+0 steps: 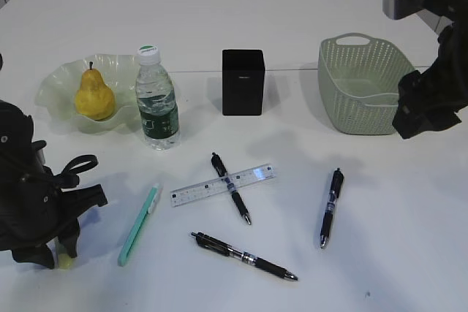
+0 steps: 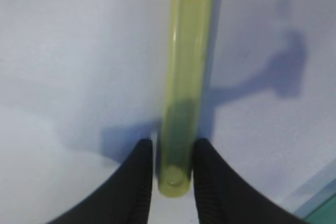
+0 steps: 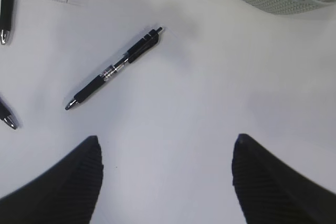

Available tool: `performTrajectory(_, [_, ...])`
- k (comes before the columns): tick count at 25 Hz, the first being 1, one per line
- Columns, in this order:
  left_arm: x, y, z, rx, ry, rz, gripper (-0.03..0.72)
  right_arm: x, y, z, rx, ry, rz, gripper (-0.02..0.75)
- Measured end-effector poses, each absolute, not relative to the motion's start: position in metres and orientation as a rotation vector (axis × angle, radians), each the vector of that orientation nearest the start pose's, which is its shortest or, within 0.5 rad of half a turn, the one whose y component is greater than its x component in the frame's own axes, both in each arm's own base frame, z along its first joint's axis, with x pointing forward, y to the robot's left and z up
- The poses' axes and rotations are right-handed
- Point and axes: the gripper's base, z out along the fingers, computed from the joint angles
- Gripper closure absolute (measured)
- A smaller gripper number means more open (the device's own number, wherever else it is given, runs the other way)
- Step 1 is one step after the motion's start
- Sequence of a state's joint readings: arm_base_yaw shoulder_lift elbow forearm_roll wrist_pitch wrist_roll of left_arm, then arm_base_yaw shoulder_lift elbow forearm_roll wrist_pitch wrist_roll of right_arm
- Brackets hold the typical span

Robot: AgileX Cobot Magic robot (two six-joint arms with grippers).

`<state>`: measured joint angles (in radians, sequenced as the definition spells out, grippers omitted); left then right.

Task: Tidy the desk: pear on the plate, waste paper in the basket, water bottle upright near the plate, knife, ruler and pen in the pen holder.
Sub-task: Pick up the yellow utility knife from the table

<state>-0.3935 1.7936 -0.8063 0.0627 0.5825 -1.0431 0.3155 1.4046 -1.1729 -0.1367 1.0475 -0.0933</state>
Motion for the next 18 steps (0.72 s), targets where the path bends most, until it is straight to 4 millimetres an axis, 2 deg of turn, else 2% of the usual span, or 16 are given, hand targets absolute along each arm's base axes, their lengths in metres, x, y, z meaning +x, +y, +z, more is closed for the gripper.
performTrajectory(5, [0.2610, -0.1042, 0.1165, -0.883, 2.916, -0.035, 0.556, 0.2660, 0.0755, 0.3097, -0.619, 2.678, -0.122, 0.170])
performTrajectory(18, [0.2617, -0.0964, 0.1168, -0.709, 2.932, 0.098, 0.560, 0.2650, 0.0751, 0.3093, -0.621, 2.691, -0.124, 0.170])
